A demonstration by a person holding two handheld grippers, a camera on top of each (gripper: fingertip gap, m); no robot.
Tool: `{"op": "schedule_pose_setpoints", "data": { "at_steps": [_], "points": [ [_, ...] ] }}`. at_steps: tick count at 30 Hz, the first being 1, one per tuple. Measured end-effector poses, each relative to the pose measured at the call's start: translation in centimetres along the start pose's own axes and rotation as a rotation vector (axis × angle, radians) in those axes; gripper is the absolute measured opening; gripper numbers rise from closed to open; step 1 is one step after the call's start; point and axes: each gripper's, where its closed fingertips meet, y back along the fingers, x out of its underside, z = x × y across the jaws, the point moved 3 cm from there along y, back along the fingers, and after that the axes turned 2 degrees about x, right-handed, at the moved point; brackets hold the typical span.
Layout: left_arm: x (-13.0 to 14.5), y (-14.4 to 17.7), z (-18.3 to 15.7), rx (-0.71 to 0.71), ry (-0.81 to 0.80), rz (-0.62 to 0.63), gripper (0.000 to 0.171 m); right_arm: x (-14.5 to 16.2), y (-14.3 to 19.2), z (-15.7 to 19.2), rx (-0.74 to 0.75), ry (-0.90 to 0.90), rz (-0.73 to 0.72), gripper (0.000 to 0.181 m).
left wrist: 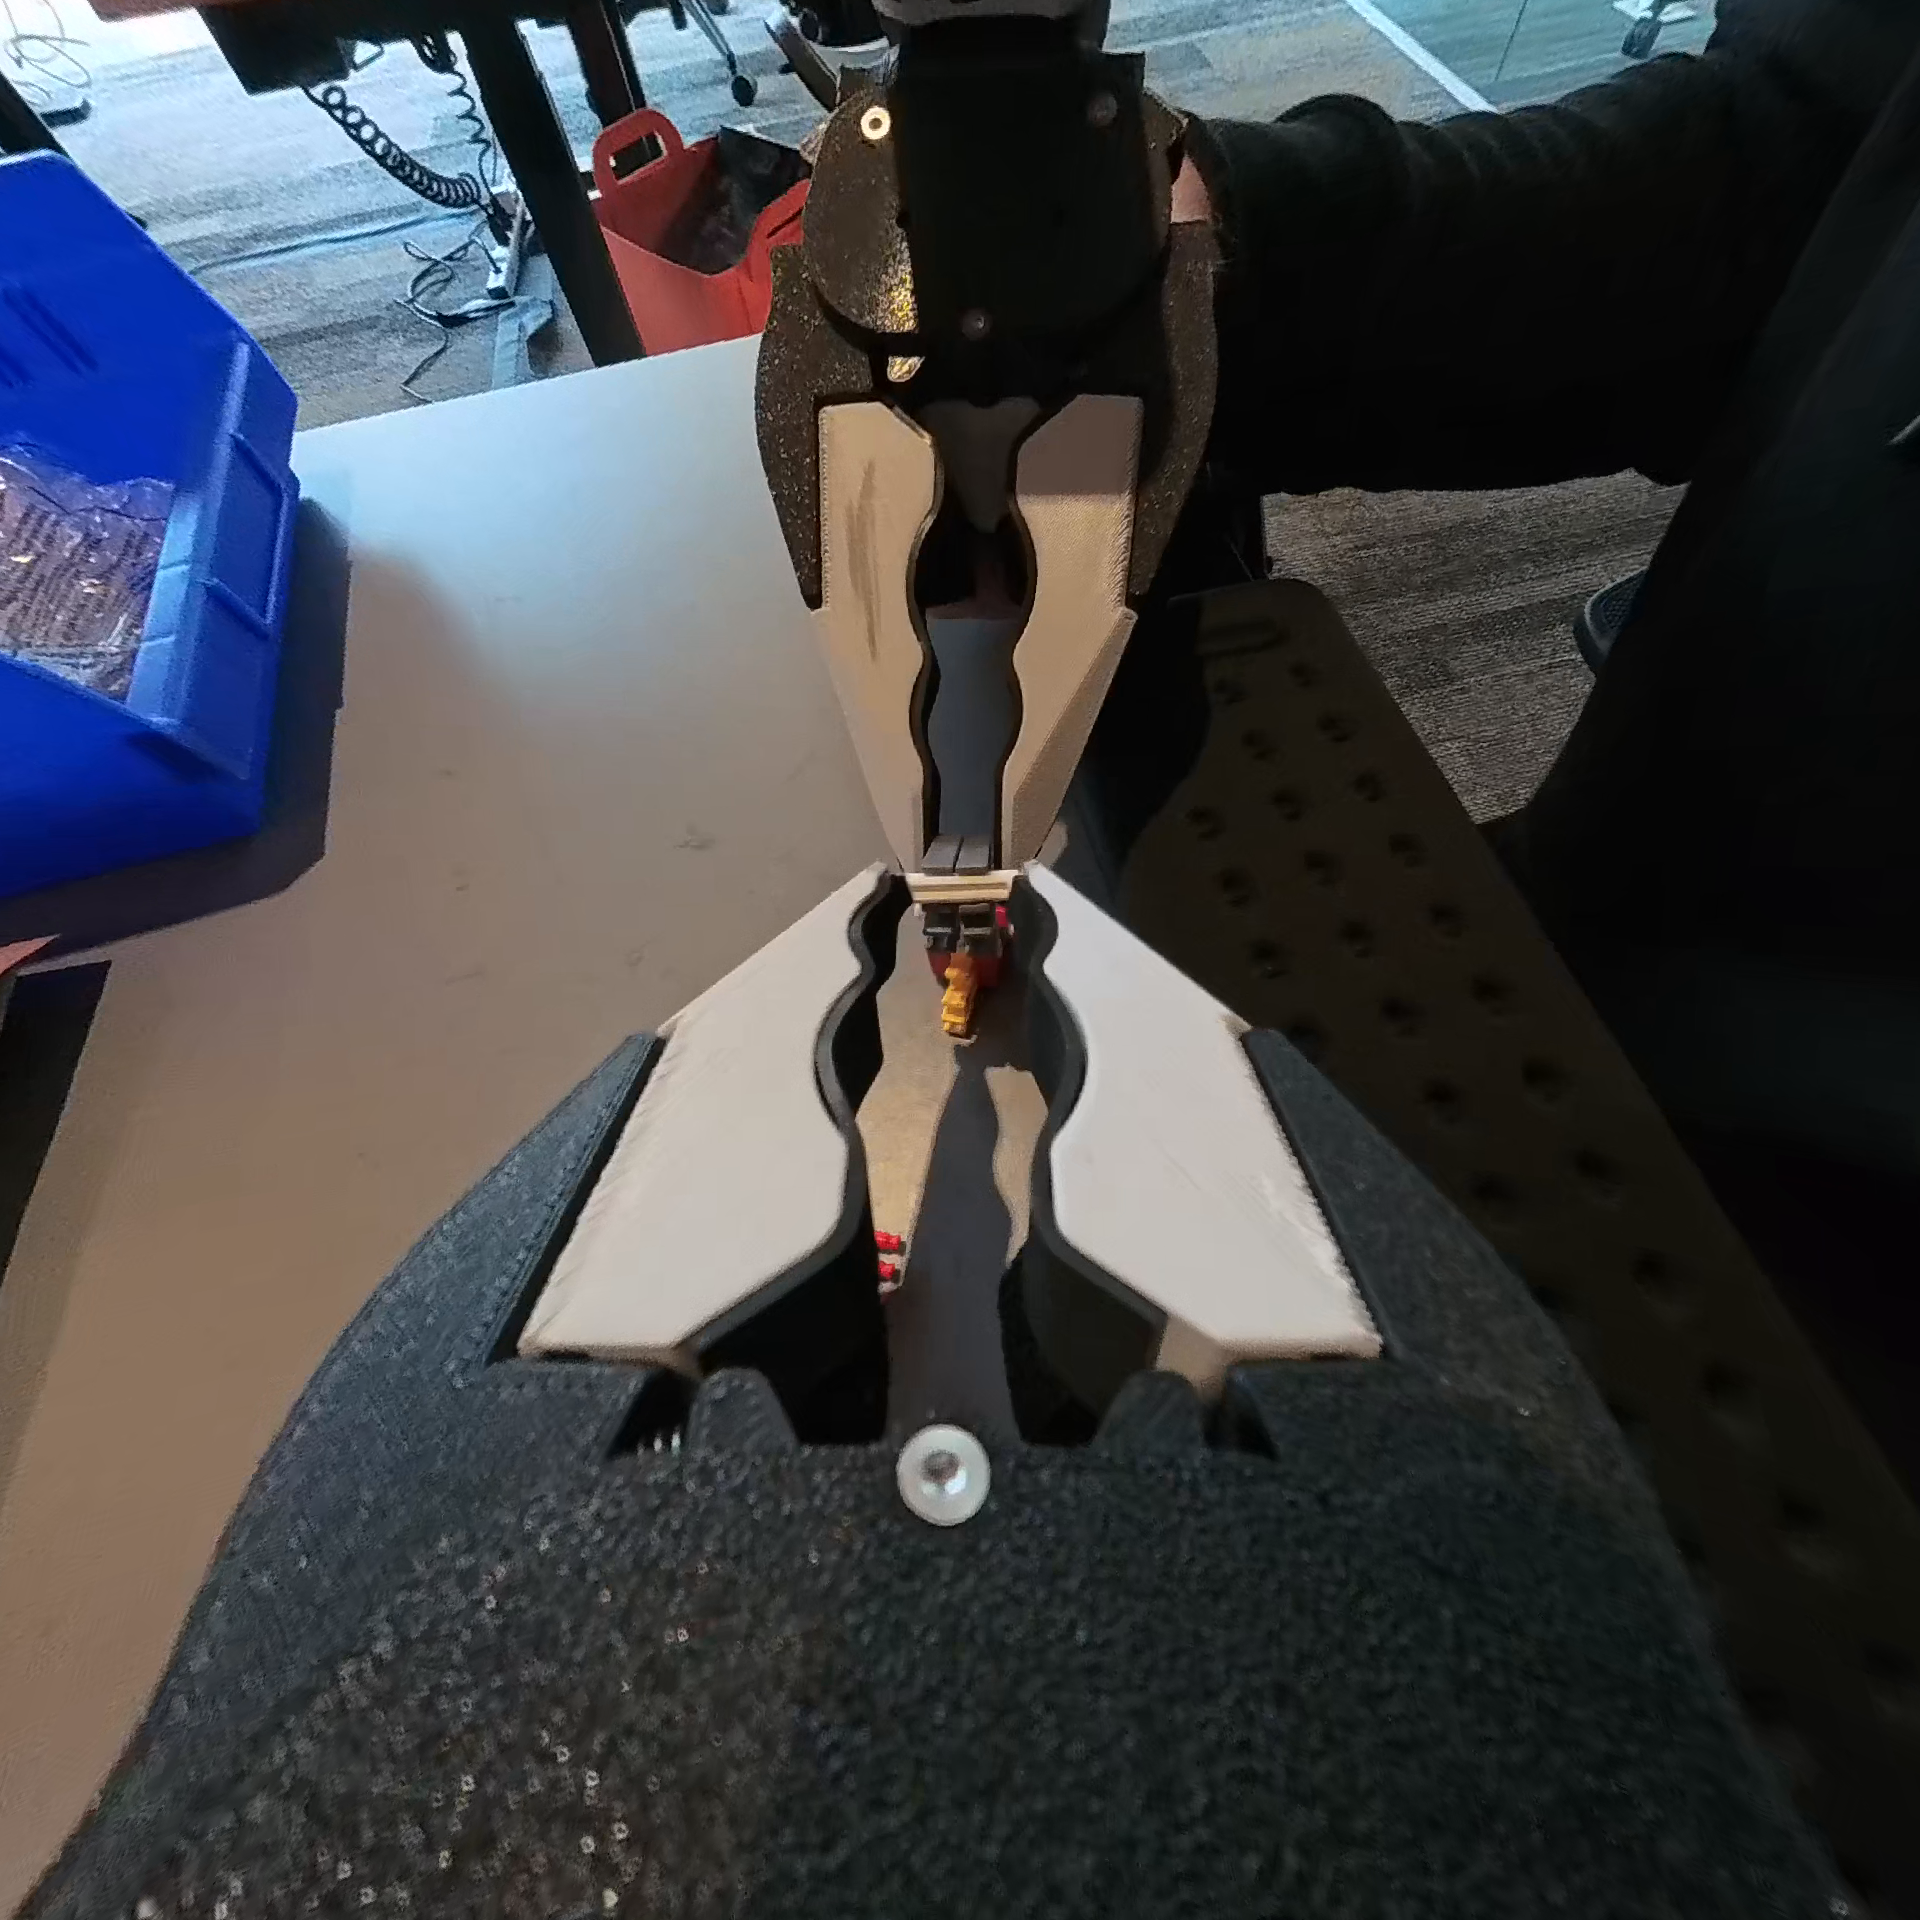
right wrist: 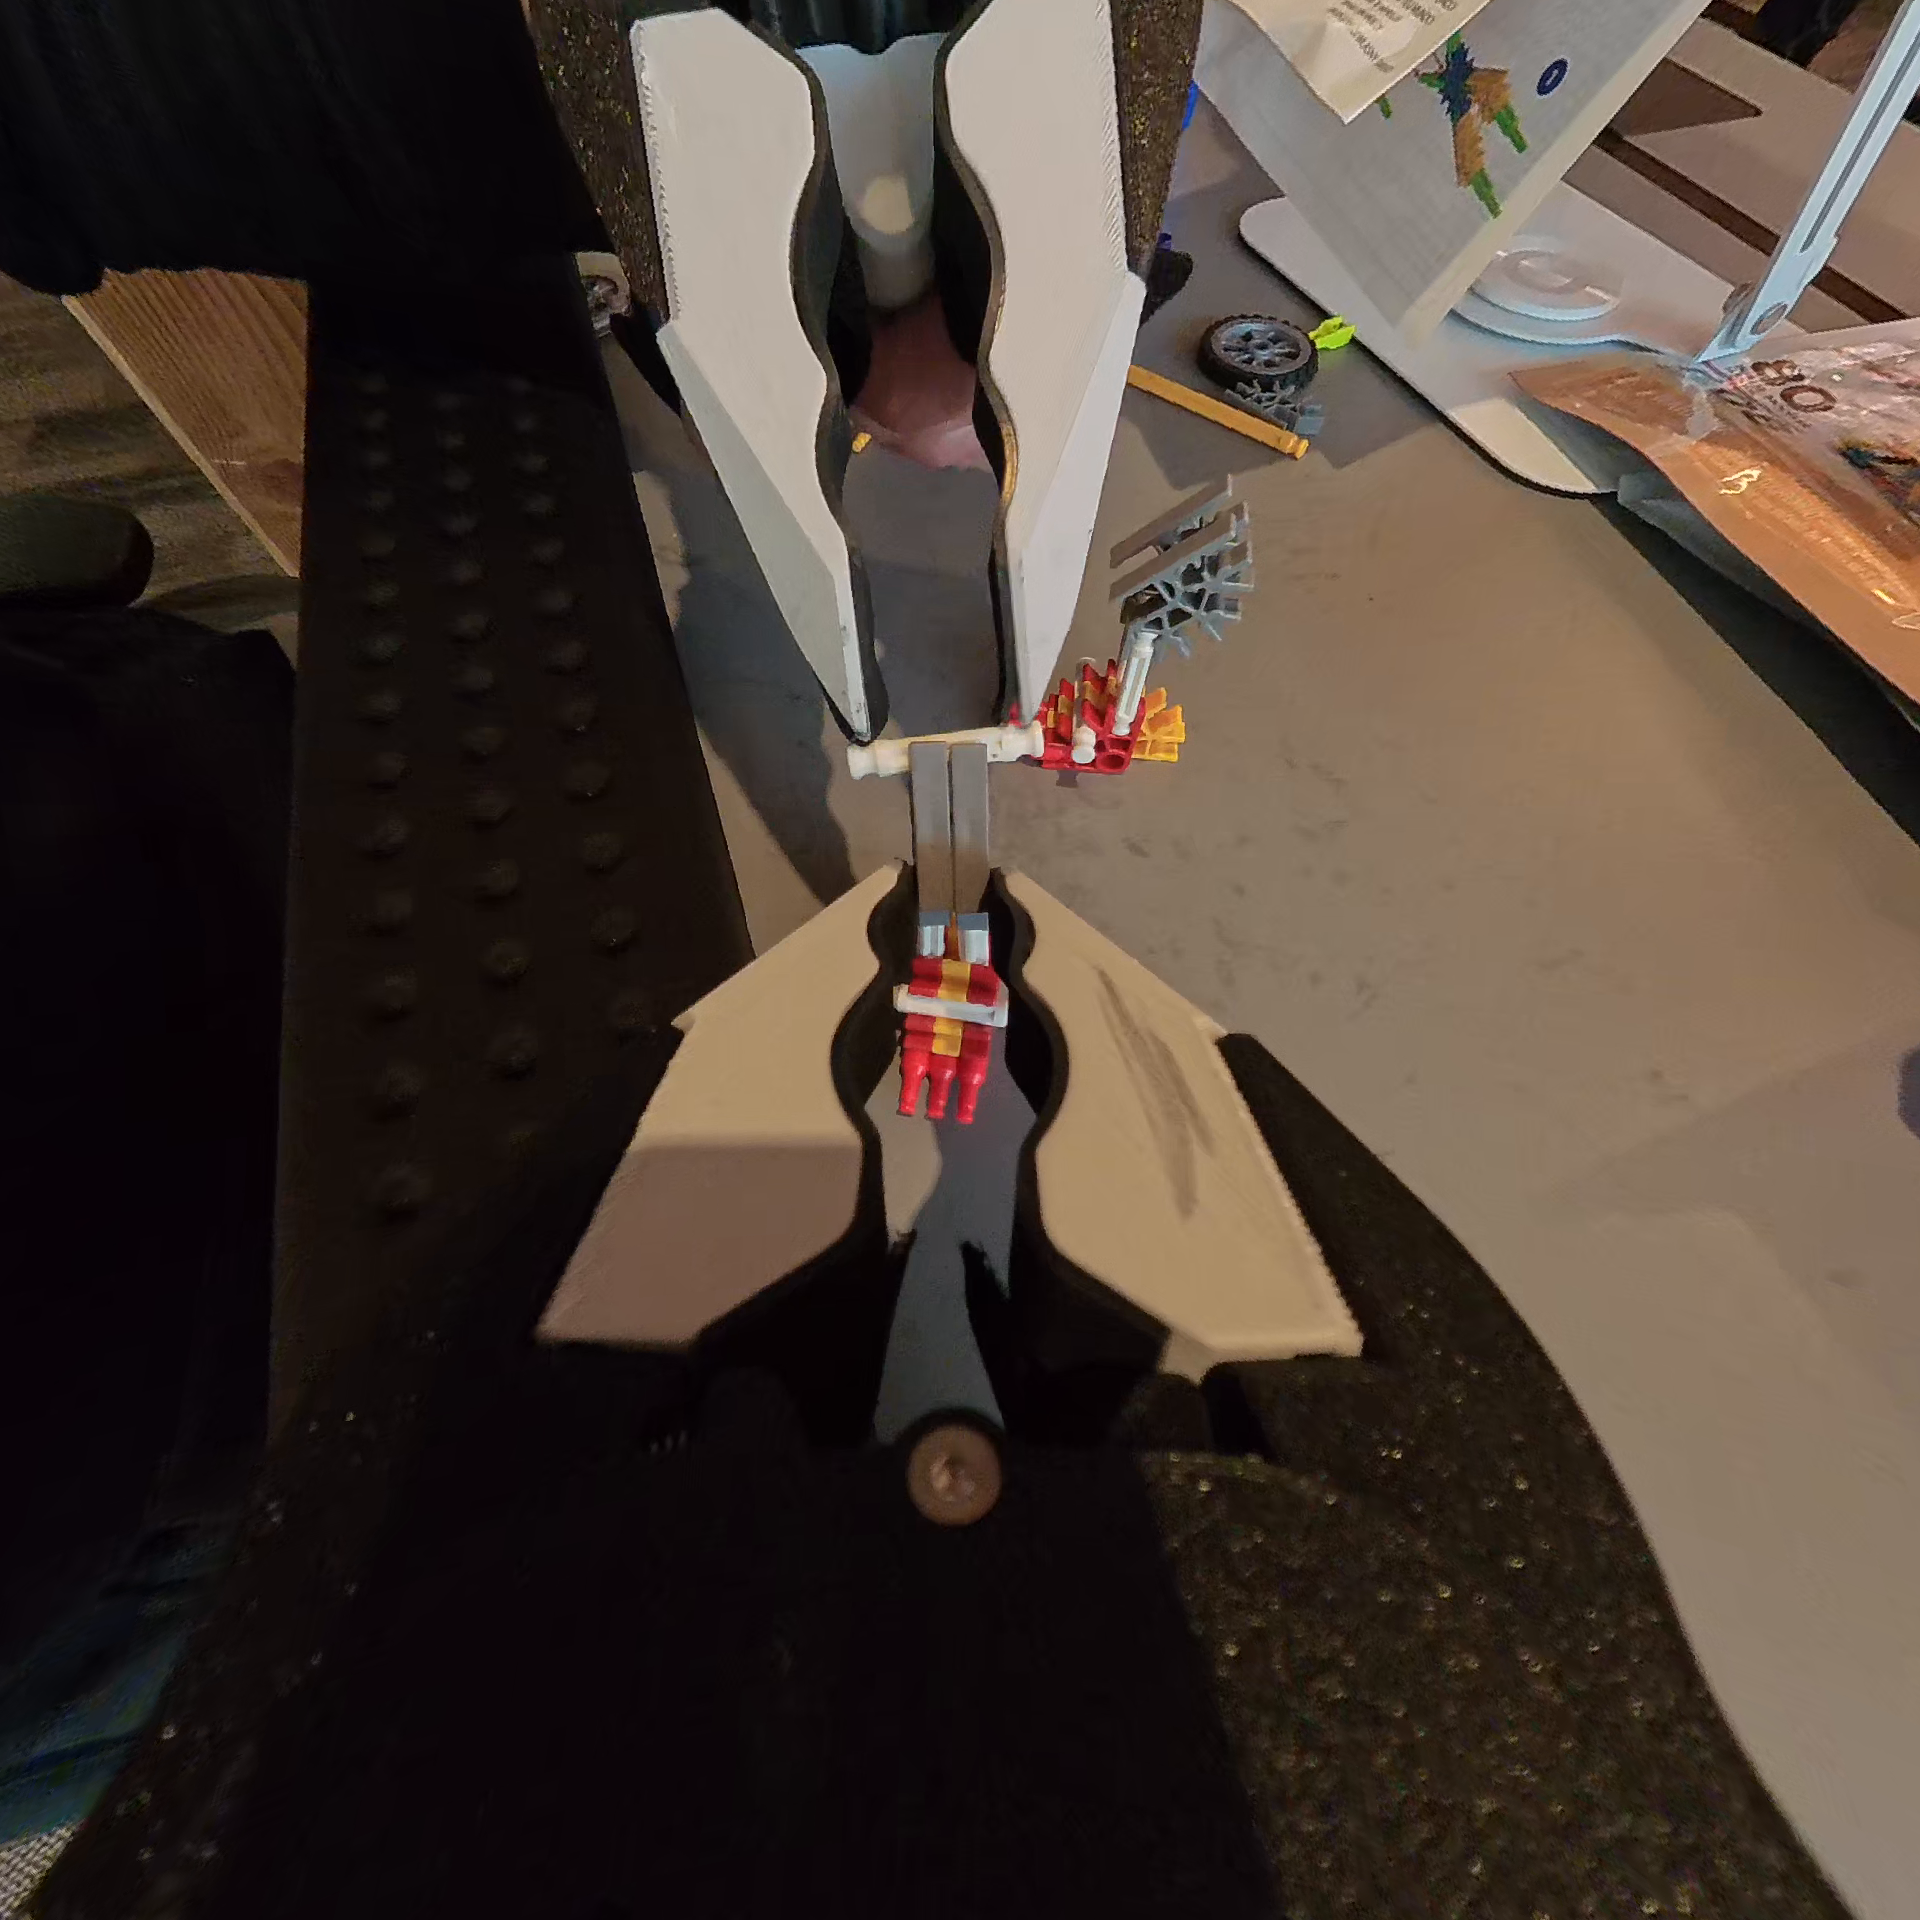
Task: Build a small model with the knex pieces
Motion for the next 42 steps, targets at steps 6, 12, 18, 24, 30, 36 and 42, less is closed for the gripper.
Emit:
{"op": "schedule_pose_setpoints", "data": {
  "at_steps": [6, 12, 18, 24, 30, 36, 42],
  "points": [
    [-0.1, 0.0, 0.0, -0.009, -0.008, 0.032, 0.021, 0.0, 0.0, 0.0, 0.002, 0.001, 0.002, 0.013],
    [-0.1, -0.1, 0.0, -0.016, -0.018, 0.063, 0.021, 0.0, 0.0, 0.0, 0.007, 0.005, 0.004, 0.013],
    [-0.2, -0.1, -0.2, -0.030, -0.035, 0.101, 0.021, 0.0, 0.0, 0.0, 0.007, 0.005, 0.003, 0.013],
    [-0.2, -0.1, -0.1, -0.060, -0.054, 0.152, 0.020, 0.0, 0.1, -0.1, 0.014, 0.006, 0.005, 0.013],
    [-0.1, -0.2, -0.2, -0.045, -0.046, 0.174, 0.020, 0.0, 0.0, -0.1, 0.015, 0.010, 0.006, 0.013],
    [0.0, -0.2, -0.3, -0.030, -0.014, 0.169, 0.020, -0.1, 0.0, -0.1, 0.010, 0.025, 0.013, 0.012],
    [3.4, -2.5, -1.6, 0.049, -0.043, 0.363, 0.013, -0.7, -1.1, 1.4, -0.051, 0.059, -0.008, 0.011]
  ]
}}
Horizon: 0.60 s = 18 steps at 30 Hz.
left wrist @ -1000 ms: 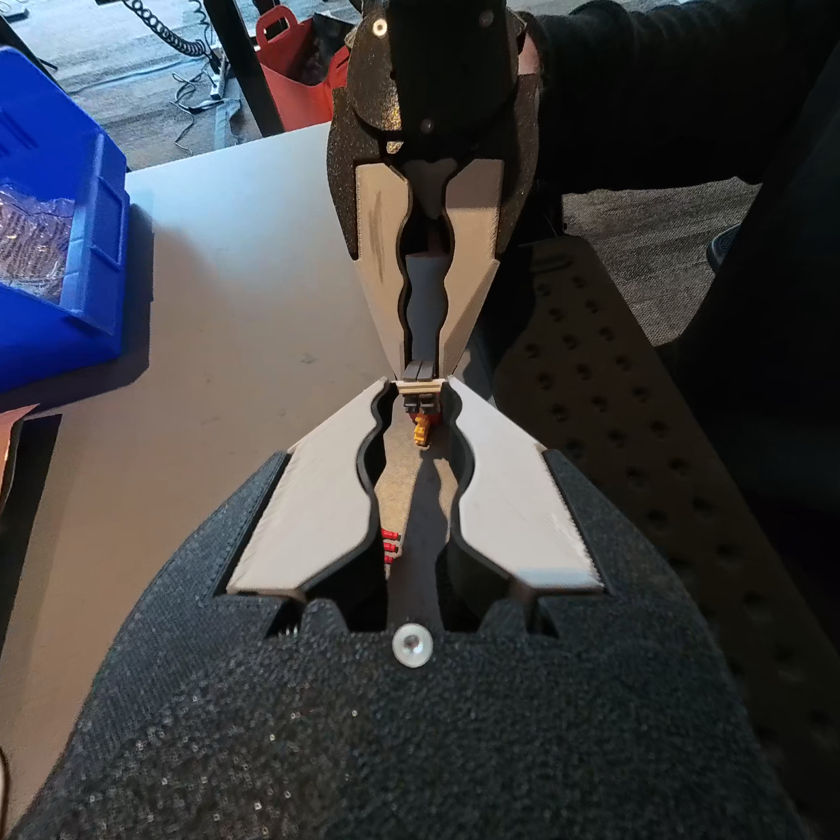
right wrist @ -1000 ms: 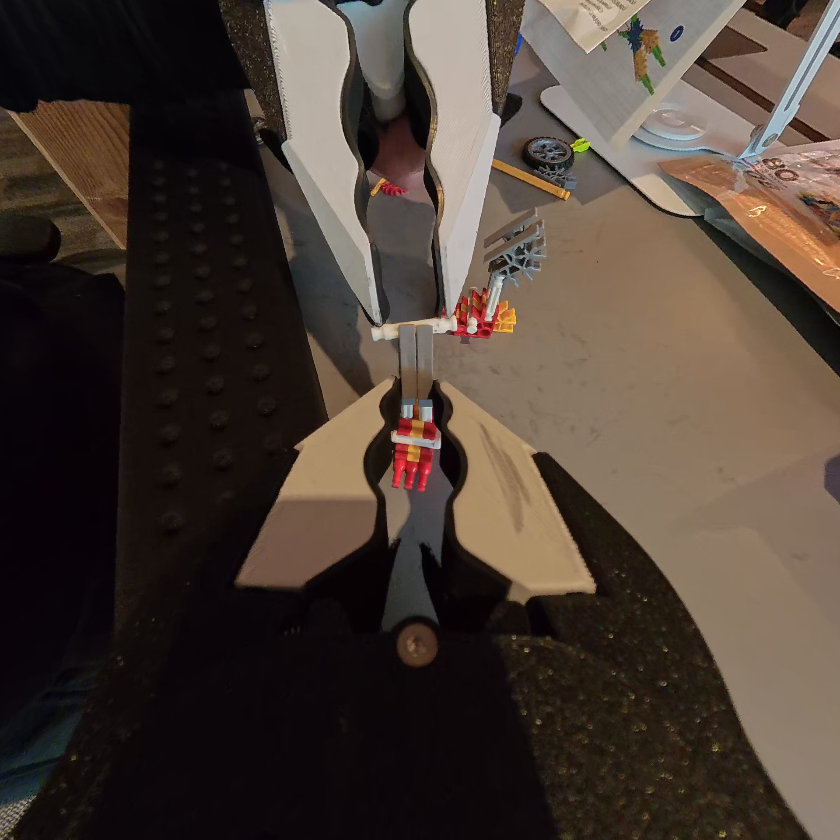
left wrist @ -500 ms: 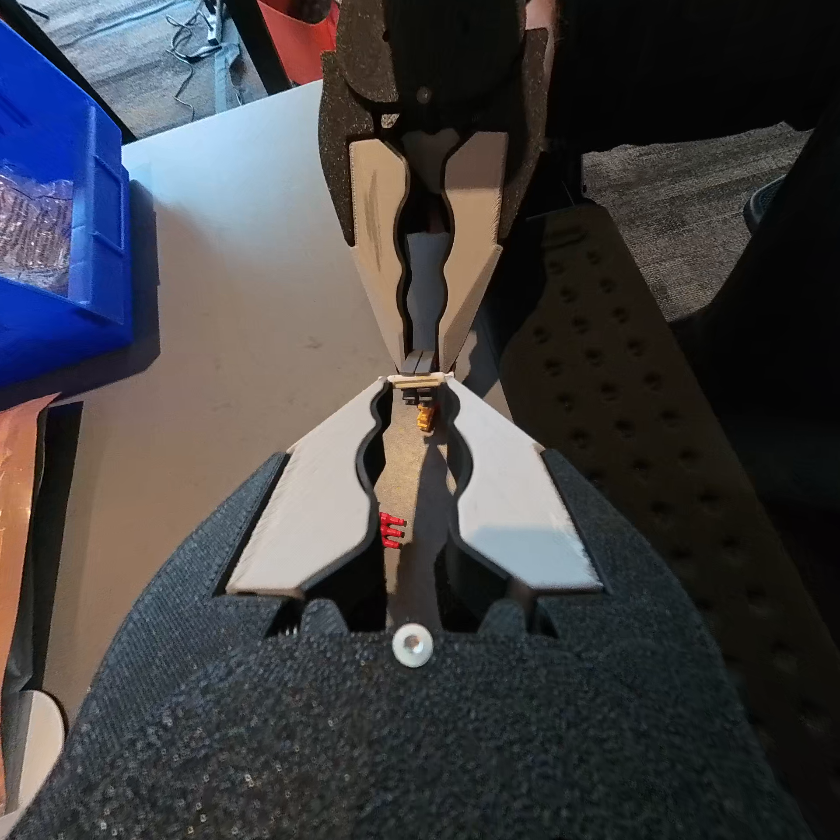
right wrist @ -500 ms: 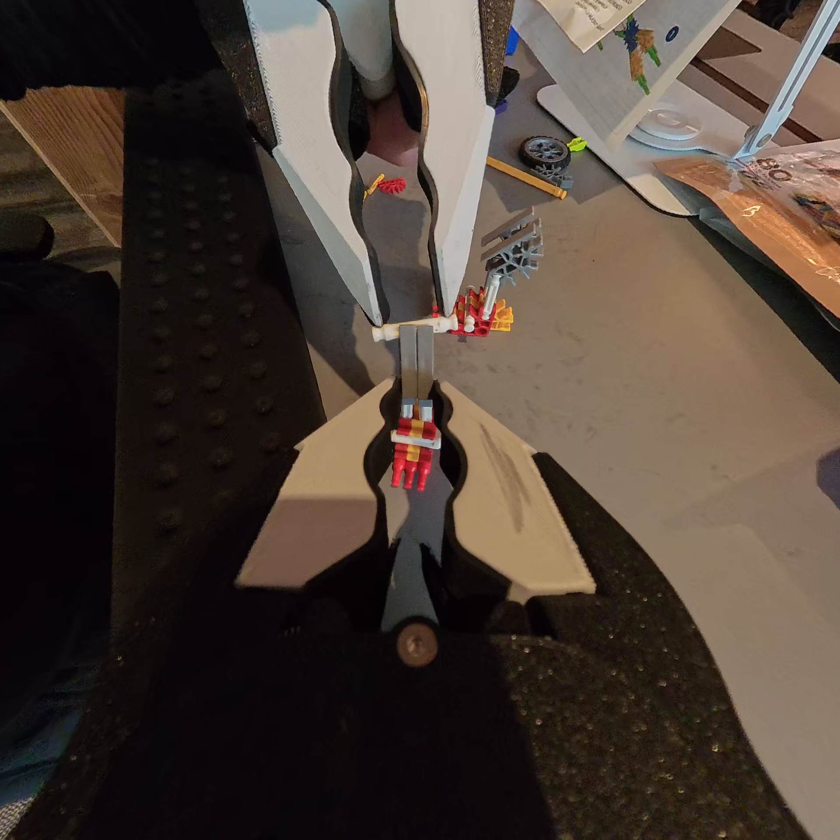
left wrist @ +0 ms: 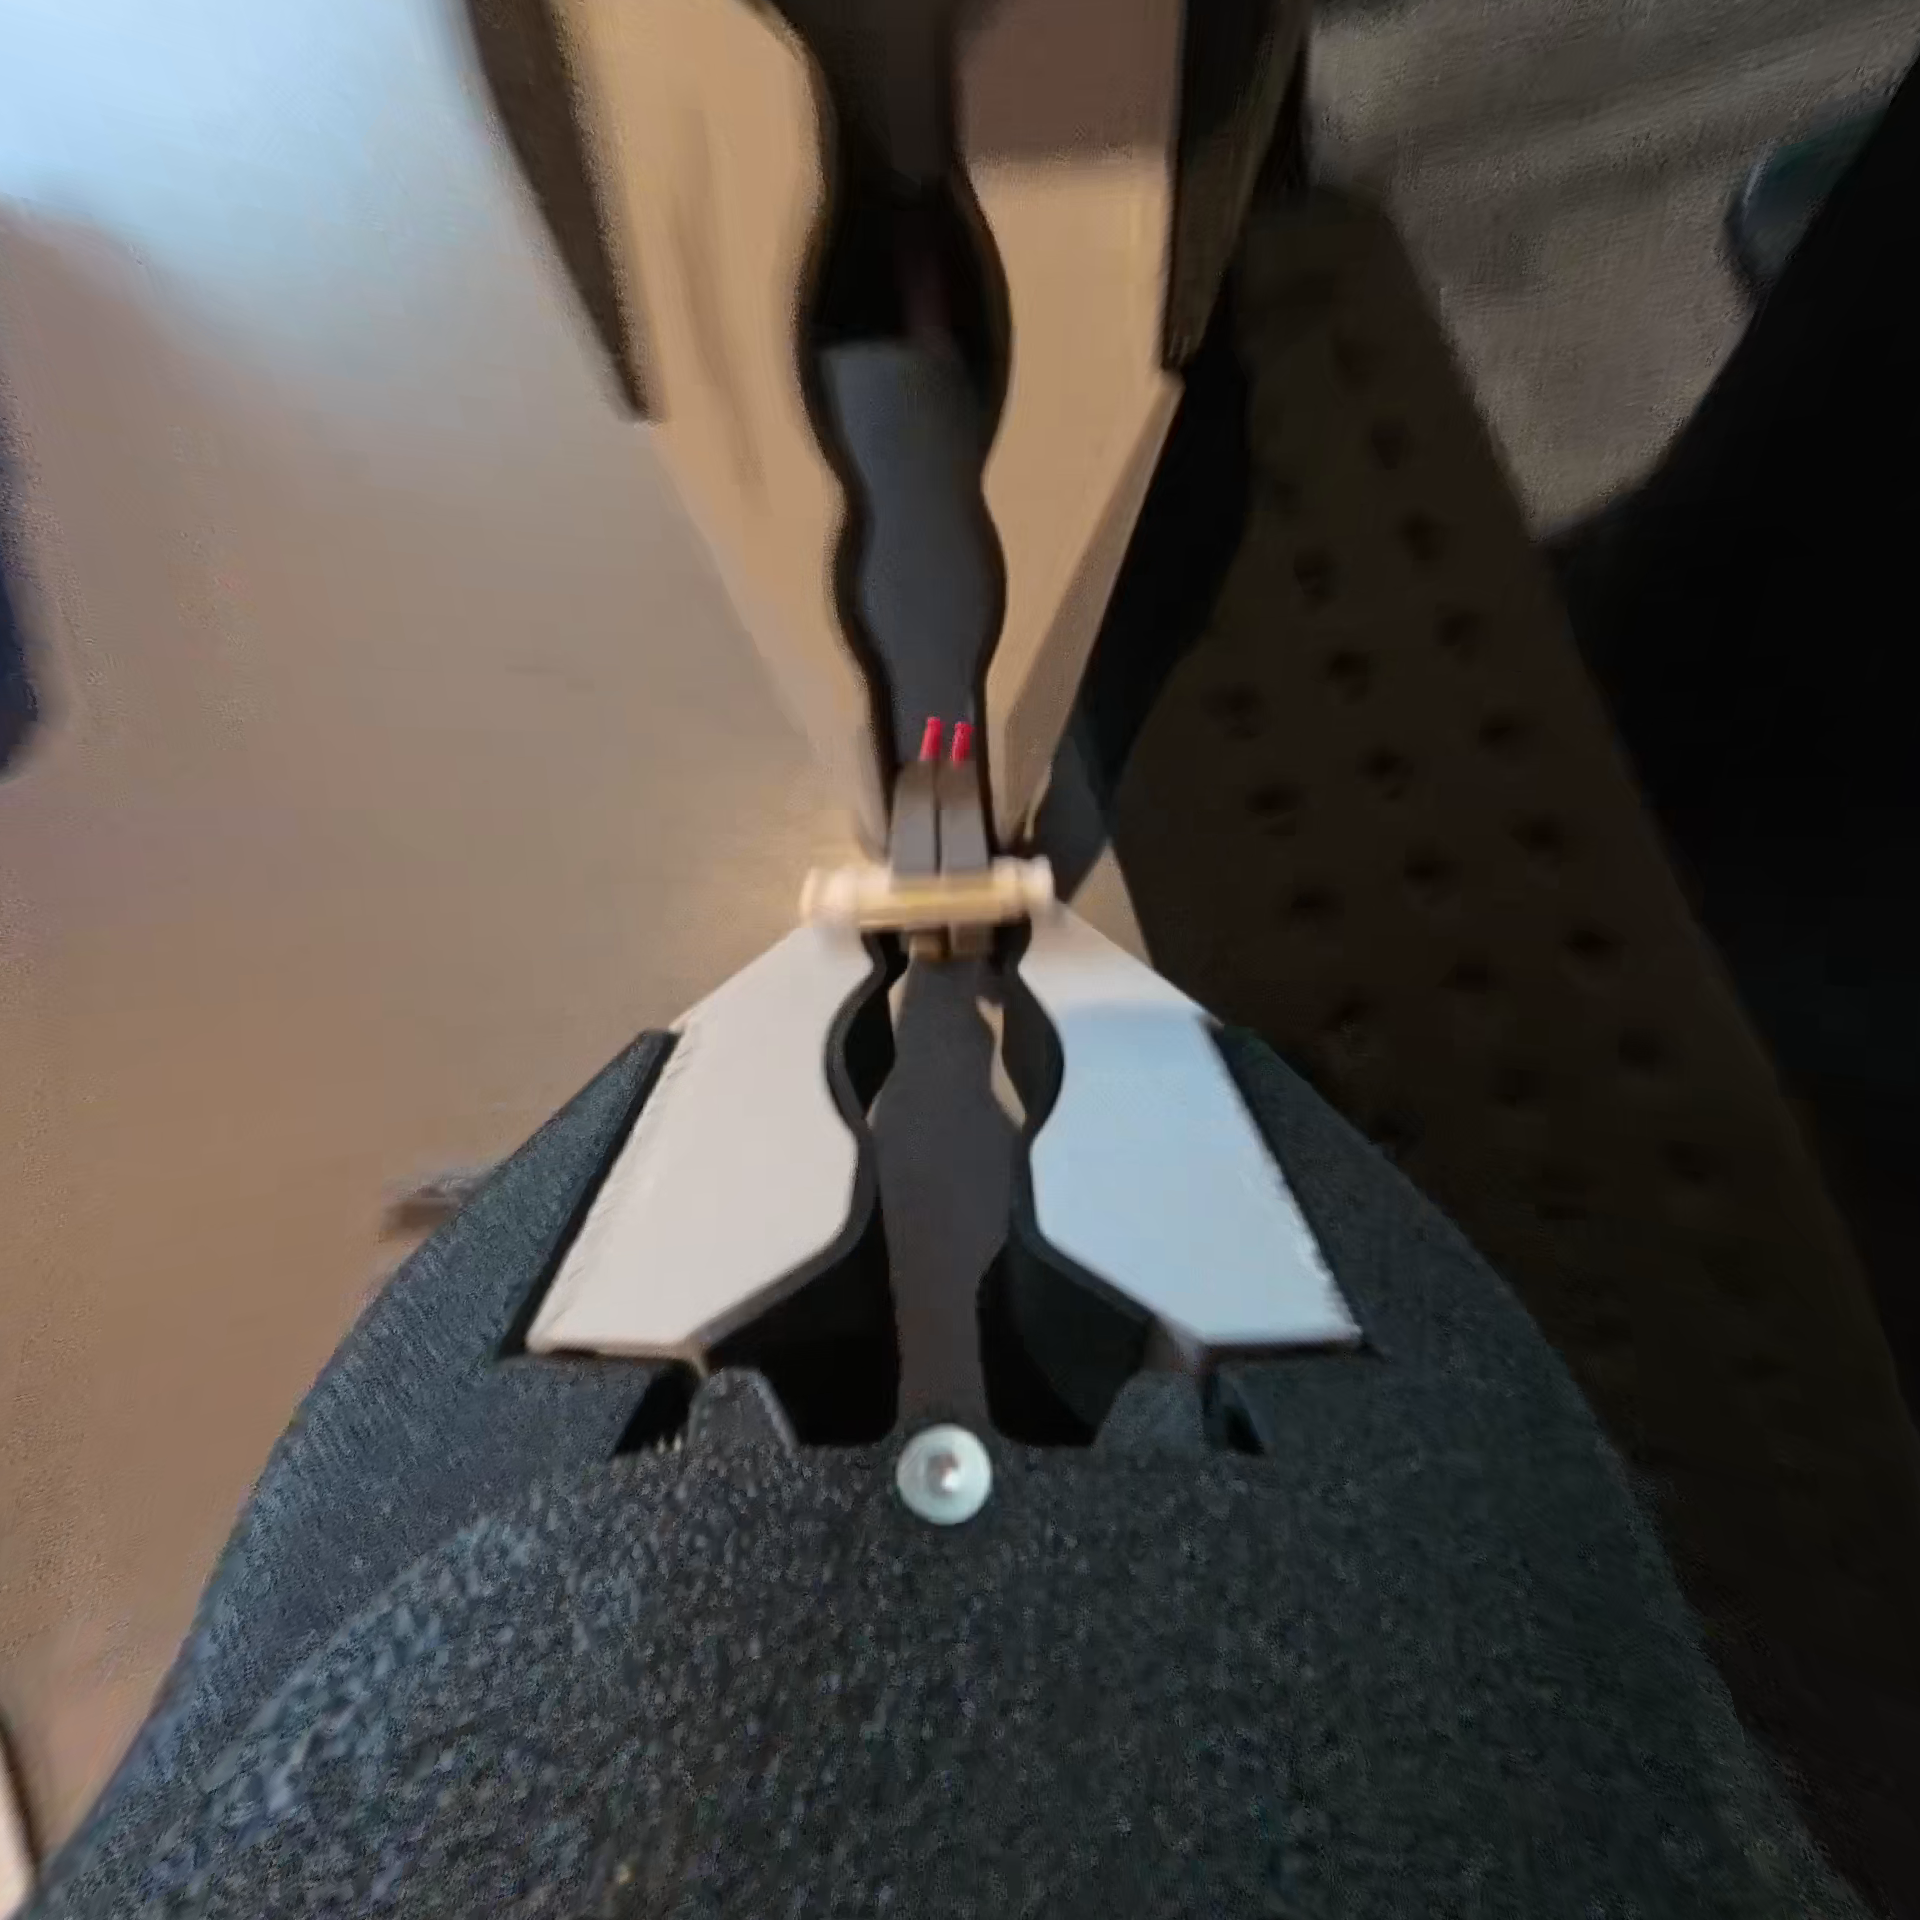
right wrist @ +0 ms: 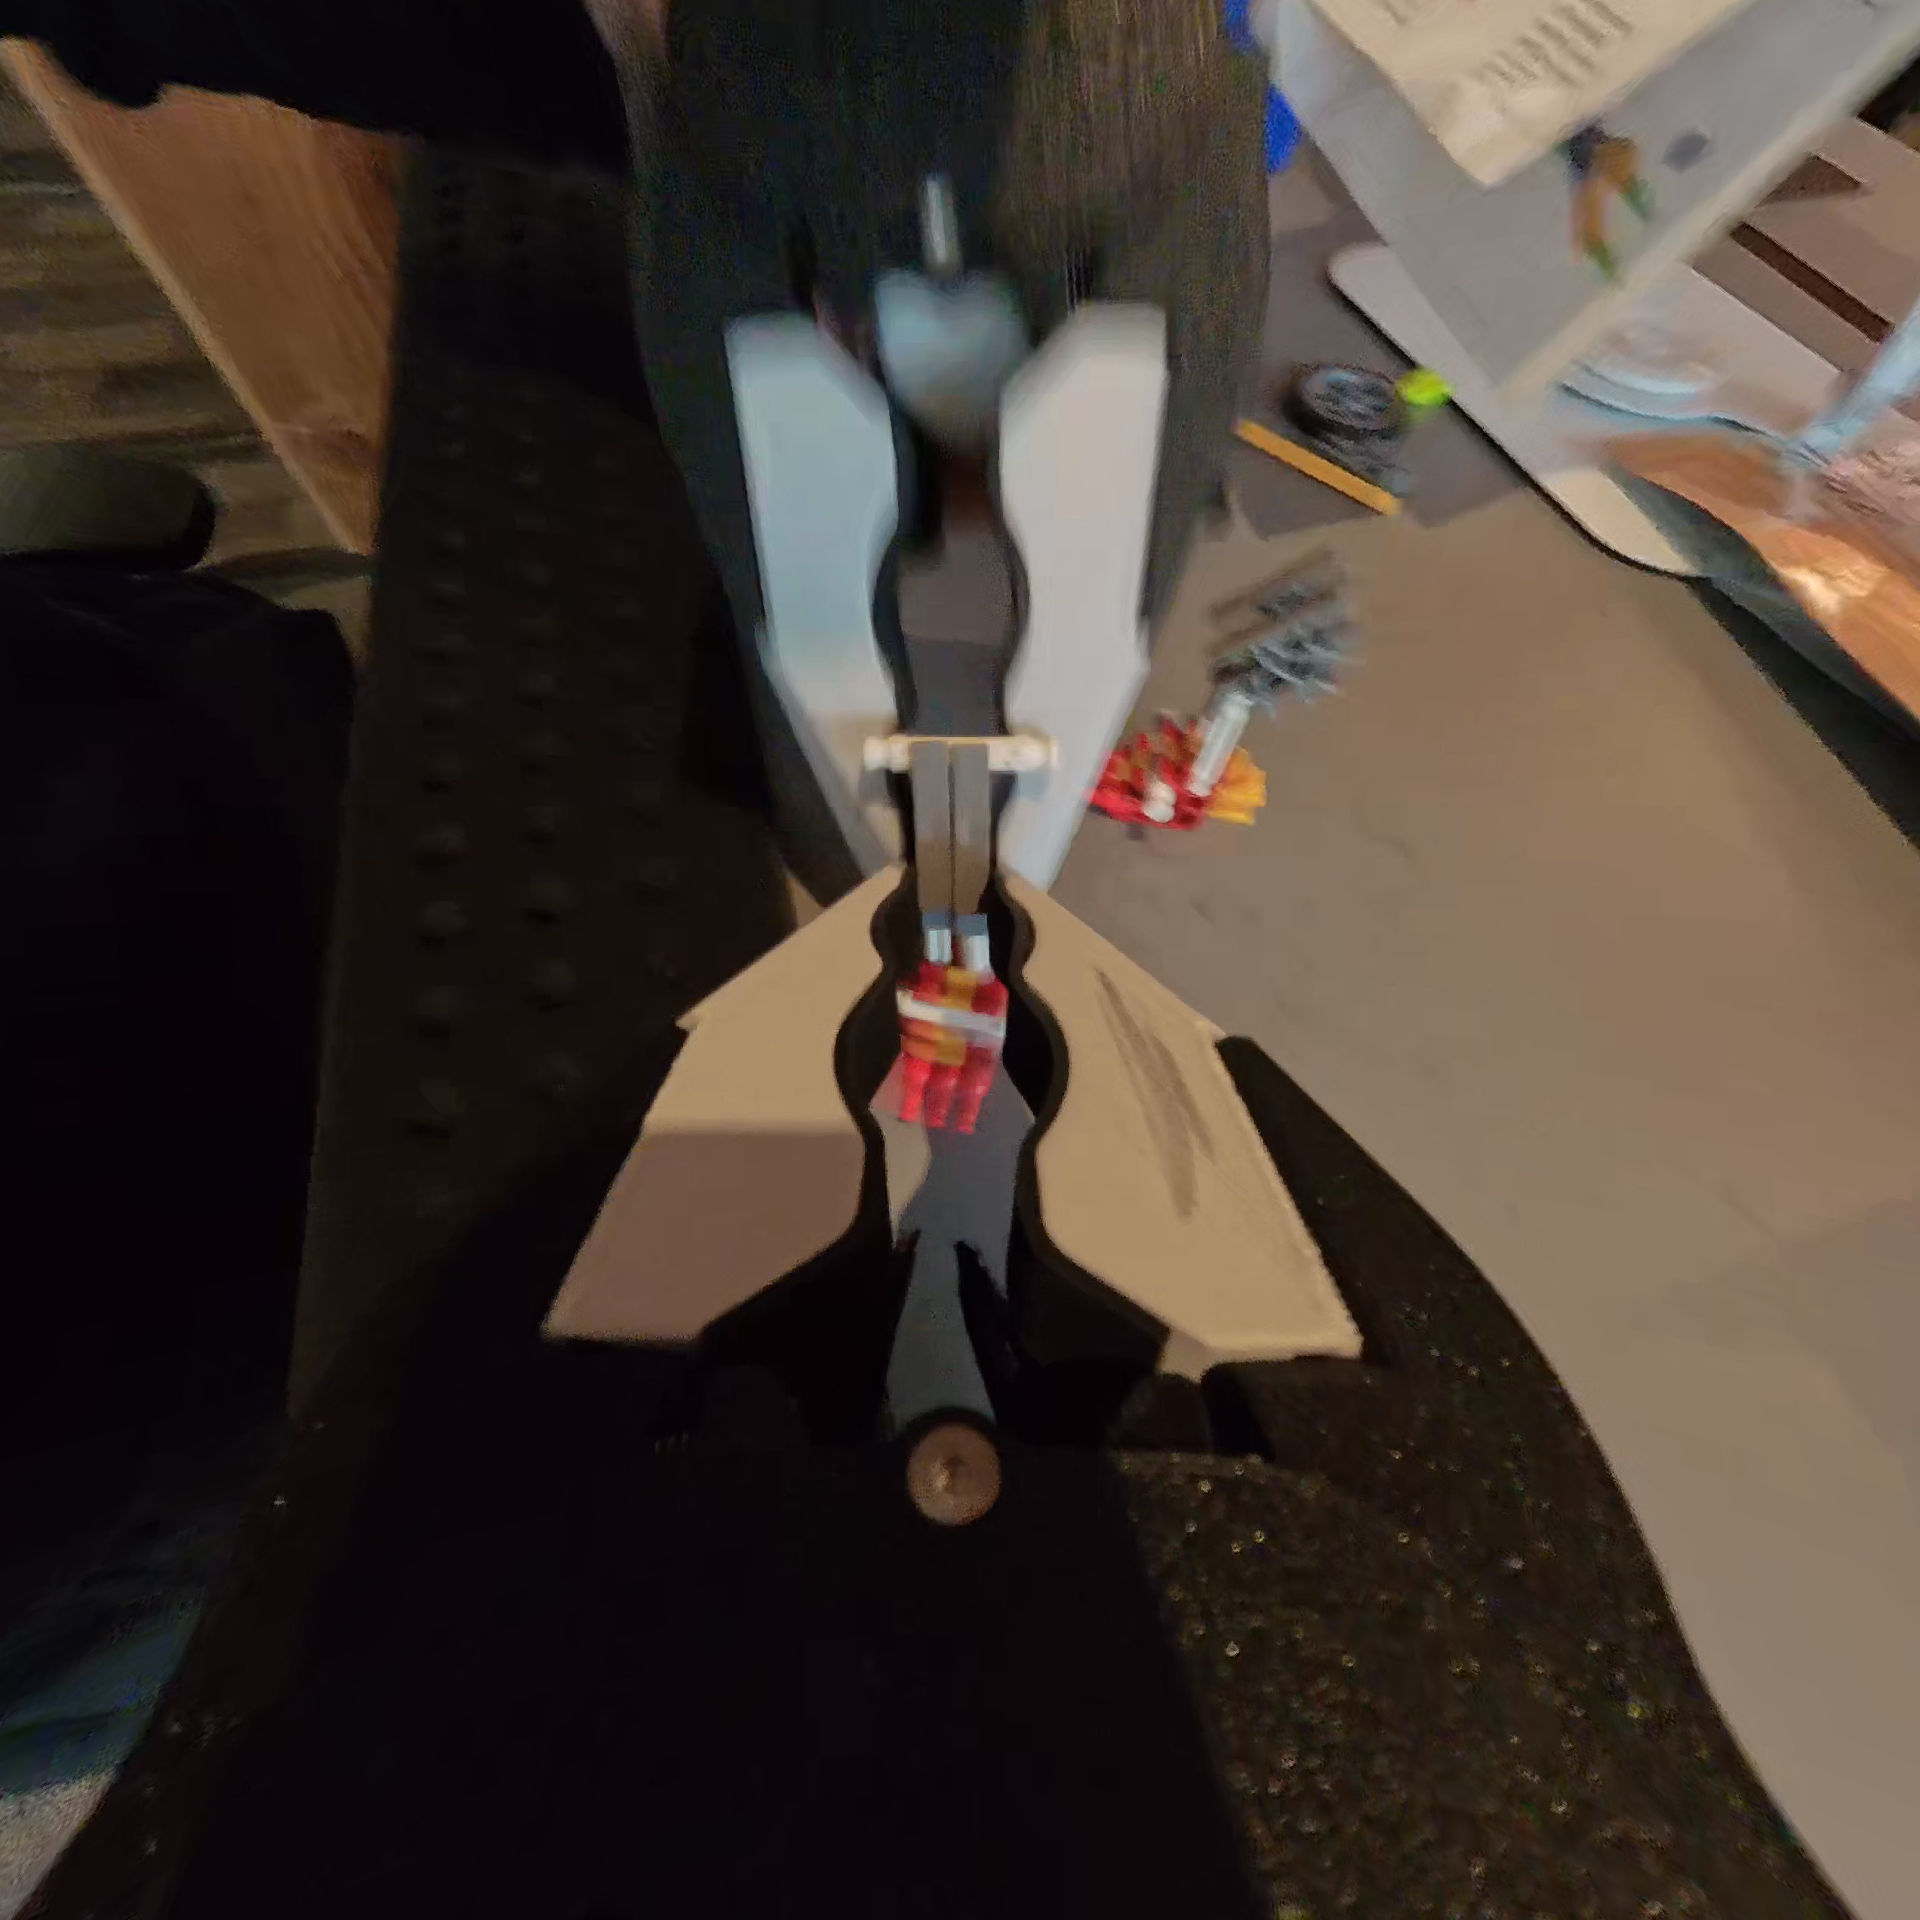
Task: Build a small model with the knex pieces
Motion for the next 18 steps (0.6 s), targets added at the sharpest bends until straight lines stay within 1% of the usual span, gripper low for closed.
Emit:
{"op": "schedule_pose_setpoints", "data": {
  "at_steps": [1, 2, 3, 4, 7, 9, 12, 13, 15, 16, 18],
  "points": [
    [0.7, -1.7, -0.2, -0.036, -0.065, 0.045, 0.017, -0.3, -0.4, 0.3, -0.008, 0.008, 0.005, 0.012],
    [0.6, -2.1, 0.0, -0.057, -0.060, 0.018, 0.018, -0.3, -0.3, 0.1, 0.012, 0.000, 0.018, 0.011],
    [0.7, -1.8, 0.5, -0.024, 0.043, 0.000, 0.017, -0.1, -0.2, -0.1, 0.027, 0.003, 0.033, 0.012],
    [0.8, -1.4, 0.8, -0.030, 0.056, -0.025, 0.019, 0.0, -0.2, -0.3, 0.038, 0.006, 0.024, 0.012],
    [0.9, -1.2, 0.7, -0.071, 0.037, -0.009, 0.018, 0.0, -0.2, -0.5, 0.021, -0.005, 0.006, 0.012],
    [1.4, 0.1, 1.3, -0.098, 0.070, -0.003, 0.019, 0.1, 0.0, -0.6, 0.024, -0.016, -0.004, 0.012],
    [2.1, 2.7, 1.8, -0.143, 0.113, -0.031, 0.023, 0.2, 0.2, -0.5, 0.032, -0.007, 0.000, 0.012],
    [1.9, 3.5, 1.8, -0.160, 0.116, -0.064, 0.024, 0.2, 0.2, -0.5, 0.033, -0.009, -0.004, 0.012],
    [0.5, 5.0, 1.5, -0.163, 0.131, -0.185, 0.028, 0.2, 0.2, -0.3, 0.026, -0.012, -0.010, 0.012],
    [0.0, 5.7, 1.5, -0.180, 0.136, -0.227, 0.027, 0.2, 0.1, -0.3, 0.025, -0.013, -0.011, 0.012],
    [-1.1, 6.6, 1.1, -0.169, 0.134, -0.317, 0.026, 0.2, 0.2, -0.3, 0.024, -0.015, -0.009, 0.012]
  ]
}}
